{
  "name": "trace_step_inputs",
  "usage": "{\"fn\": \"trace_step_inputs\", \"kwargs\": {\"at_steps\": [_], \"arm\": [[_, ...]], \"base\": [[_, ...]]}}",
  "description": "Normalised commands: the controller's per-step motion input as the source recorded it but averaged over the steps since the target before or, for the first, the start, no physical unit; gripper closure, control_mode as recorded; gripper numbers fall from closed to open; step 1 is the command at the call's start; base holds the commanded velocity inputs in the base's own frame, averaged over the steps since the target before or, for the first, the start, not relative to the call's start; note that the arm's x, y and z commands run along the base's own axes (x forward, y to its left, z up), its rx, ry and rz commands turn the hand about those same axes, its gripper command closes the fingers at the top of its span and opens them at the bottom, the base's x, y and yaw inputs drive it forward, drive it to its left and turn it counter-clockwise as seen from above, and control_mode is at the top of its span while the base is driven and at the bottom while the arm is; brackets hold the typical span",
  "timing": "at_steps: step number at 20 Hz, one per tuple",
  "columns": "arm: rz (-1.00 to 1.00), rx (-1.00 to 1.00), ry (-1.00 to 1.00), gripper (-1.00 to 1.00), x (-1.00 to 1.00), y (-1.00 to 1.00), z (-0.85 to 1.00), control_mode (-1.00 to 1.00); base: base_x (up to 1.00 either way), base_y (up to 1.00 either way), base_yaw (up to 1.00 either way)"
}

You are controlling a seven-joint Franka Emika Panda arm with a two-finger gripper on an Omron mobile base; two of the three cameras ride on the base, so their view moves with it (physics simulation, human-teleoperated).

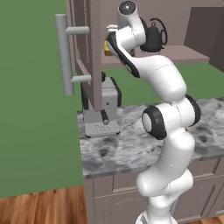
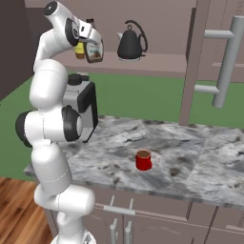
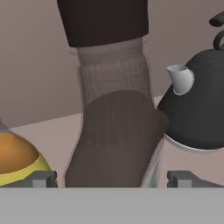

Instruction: Pick the syrup bottle and honey bottle from the cabinet and place them next to the mug.

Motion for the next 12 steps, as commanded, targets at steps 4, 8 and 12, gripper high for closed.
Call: {"fn": "trace_step_inputs", "kwargs": {"at_steps": [4,8,12], "arm": [[0.0,0.0,0.0,-1.0,0.0,0.0,0.0,-1.0],[0.0,0.0,0.0,1.0,0.0,0.0,0.0,-1.0],[0.0,0.0,0.0,1.0,0.0,0.0,0.0,-1.0]], "base": [[0.0,0.0,0.0],[0.0,0.0,0.0],[0.0,0.0,0.0]]}}
